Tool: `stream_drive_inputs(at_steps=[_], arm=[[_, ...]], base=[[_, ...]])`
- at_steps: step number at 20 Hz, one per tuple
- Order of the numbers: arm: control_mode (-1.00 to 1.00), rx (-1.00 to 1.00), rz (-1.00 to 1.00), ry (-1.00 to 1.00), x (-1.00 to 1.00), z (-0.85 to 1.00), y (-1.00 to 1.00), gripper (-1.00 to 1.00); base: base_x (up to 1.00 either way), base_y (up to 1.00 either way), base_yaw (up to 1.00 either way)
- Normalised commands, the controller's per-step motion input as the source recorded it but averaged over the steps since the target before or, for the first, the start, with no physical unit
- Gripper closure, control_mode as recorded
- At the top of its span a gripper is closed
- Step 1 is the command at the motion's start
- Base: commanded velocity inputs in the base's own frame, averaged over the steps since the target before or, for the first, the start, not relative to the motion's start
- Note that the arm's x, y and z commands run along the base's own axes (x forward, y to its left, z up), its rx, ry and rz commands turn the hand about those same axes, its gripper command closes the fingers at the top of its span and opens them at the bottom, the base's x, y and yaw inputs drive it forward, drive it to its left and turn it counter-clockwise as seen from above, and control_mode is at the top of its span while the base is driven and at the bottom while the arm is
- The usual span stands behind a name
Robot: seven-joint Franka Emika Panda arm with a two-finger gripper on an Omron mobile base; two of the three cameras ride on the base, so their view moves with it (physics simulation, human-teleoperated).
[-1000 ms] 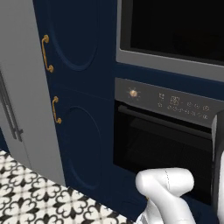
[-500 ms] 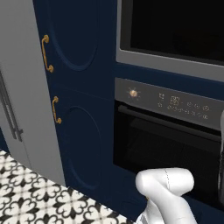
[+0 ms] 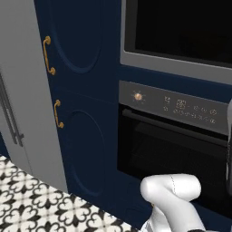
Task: Pick the garlic from the sink and place it in the bowl. Then pick the bowl and place it in the microwave. Then close the microwave door and press the start button.
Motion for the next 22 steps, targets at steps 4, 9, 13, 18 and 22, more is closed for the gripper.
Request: stream_drive_inputs(at_steps=[4,9,13,18,22], arm=[[-1.00,0.00,0.00,0.01,0.16,0.00,-0.18,1.00],[-1.00,0.00,0.00,0.00,0.00,0.00,-0.28,1.00],[-1.00,0.00,0.00,0.00,0.09,0.00,-0.29,1.00],[-1.00,0.00,0.00,0.00,0.23,-0.03,-0.18,1.00],[-1.00,0.00,0.00,0.00,0.08,-0.10,-0.21,1.00]], base=[[0.00,0.00,0.00],[0.00,0.00,0.00],[0.00,0.00,0.00],[0.00,0.00,0.00],[0.00,0.00,0.00]])
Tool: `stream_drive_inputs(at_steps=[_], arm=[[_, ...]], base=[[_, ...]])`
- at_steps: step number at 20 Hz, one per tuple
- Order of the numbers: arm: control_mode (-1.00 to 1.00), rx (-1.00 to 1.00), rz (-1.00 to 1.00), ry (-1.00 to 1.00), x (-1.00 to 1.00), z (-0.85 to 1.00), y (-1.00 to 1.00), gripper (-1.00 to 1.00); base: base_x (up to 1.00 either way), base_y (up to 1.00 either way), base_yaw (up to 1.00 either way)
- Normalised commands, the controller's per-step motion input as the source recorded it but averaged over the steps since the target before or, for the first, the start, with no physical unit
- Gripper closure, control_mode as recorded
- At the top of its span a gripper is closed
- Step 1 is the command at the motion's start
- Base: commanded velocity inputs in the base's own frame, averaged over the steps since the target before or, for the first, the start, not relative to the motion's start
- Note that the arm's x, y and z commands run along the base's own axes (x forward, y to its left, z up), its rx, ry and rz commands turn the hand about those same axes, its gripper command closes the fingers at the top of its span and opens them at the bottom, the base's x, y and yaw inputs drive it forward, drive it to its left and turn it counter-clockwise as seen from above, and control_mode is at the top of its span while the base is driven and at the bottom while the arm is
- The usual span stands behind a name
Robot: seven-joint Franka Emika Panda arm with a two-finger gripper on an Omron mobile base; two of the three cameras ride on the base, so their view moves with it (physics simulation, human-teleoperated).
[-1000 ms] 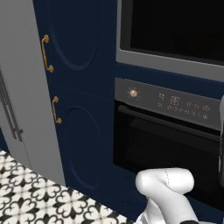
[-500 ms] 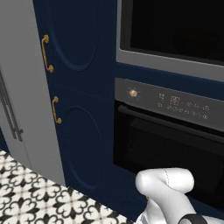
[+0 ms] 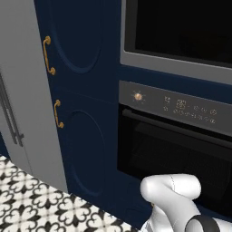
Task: Pick the garlic from the sink and place it in the bowl. Then pick the bowl and place it in the microwave. Then close the microwave door and press the start button.
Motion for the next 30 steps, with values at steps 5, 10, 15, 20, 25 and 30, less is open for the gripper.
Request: stream_drive_inputs(at_steps=[5,10,15,20,25,30], arm=[[-1.00,0.00,0.00,0.01,0.12,-0.18,-0.13,1.00],[-1.00,0.00,0.00,0.00,0.13,-0.09,-0.10,1.00],[-1.00,0.00,0.00,0.00,0.25,-0.03,-0.05,1.00],[-1.00,0.00,0.00,0.00,0.19,-0.07,-0.16,1.00],[-1.00,0.00,0.00,0.00,0.15,-0.06,-0.18,1.00],[-1.00,0.01,0.02,0.00,0.25,-0.02,-0.26,1.00]], base=[[0.00,0.00,0.00],[0.00,0.00,0.00],[0.00,0.00,0.00],[0.00,0.00,0.00],[0.00,0.00,0.00],[0.00,0.00,0.00]])
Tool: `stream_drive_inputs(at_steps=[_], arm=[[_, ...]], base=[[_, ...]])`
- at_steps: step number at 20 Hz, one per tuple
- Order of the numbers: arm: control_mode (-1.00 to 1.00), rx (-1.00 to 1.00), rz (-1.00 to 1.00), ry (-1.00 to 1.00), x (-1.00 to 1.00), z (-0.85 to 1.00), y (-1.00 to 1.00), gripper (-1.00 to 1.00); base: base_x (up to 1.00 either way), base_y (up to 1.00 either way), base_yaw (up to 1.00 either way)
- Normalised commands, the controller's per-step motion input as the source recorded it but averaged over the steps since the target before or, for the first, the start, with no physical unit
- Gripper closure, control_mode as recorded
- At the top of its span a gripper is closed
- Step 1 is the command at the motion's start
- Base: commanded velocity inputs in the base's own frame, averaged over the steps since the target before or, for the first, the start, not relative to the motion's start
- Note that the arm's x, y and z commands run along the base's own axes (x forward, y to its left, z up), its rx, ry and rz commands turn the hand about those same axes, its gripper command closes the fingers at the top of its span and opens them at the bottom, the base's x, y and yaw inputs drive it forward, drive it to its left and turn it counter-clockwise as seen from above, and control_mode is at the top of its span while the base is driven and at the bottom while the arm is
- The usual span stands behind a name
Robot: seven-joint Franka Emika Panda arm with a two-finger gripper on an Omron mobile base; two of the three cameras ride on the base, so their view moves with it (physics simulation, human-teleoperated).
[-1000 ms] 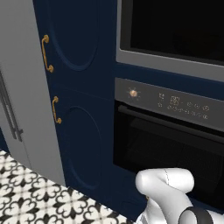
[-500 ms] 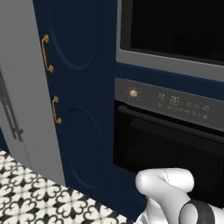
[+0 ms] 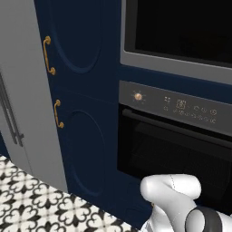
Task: Pick the garlic from the sink and place it in the bowl. Then pick the bowl and place it in the microwave. Then close the microwave door and press the start button.
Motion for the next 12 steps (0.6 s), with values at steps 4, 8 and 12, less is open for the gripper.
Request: stream_drive_inputs(at_steps=[4,8,12], arm=[[-1.00,0.06,0.19,0.00,0.18,-0.01,-0.53,1.00],[-1.00,0.08,0.23,0.00,0.23,-0.02,-0.49,1.00],[-1.00,0.05,0.14,0.01,0.39,0.00,-0.23,1.00]], base=[[0.00,0.00,0.00],[0.00,0.00,0.00],[0.00,0.00,0.00]])
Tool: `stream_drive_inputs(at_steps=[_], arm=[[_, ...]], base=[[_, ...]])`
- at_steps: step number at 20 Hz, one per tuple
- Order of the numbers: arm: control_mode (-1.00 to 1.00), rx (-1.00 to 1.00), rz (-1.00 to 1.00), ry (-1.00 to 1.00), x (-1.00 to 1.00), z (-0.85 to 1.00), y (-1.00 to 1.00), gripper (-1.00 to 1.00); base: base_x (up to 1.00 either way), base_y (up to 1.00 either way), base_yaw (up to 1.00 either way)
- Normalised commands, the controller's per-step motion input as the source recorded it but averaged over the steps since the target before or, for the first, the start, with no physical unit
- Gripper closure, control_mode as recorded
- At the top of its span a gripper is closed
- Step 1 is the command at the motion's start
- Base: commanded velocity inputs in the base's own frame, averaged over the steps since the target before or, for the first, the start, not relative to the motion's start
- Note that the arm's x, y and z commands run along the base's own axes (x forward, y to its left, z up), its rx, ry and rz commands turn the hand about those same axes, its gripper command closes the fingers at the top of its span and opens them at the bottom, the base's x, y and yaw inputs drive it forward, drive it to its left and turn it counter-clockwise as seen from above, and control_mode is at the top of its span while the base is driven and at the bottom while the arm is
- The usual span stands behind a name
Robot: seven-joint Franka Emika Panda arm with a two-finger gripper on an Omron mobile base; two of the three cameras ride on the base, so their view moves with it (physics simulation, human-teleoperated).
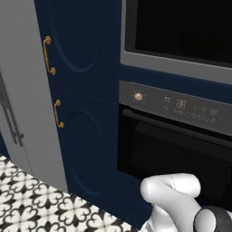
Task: Pick the garlic from the sink and place it in the bowl. Then pick the bowl and place it in the microwave. Then close the microwave door and press the start button.
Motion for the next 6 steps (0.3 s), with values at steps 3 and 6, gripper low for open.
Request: stream_drive_inputs(at_steps=[3,6], arm=[[-1.00,0.00,0.00,-0.03,-0.14,0.00,0.53,1.00],[-1.00,0.00,0.00,-0.09,-0.37,0.03,0.76,1.00]], base=[[0.00,0.00,0.00],[0.00,0.00,0.00]])
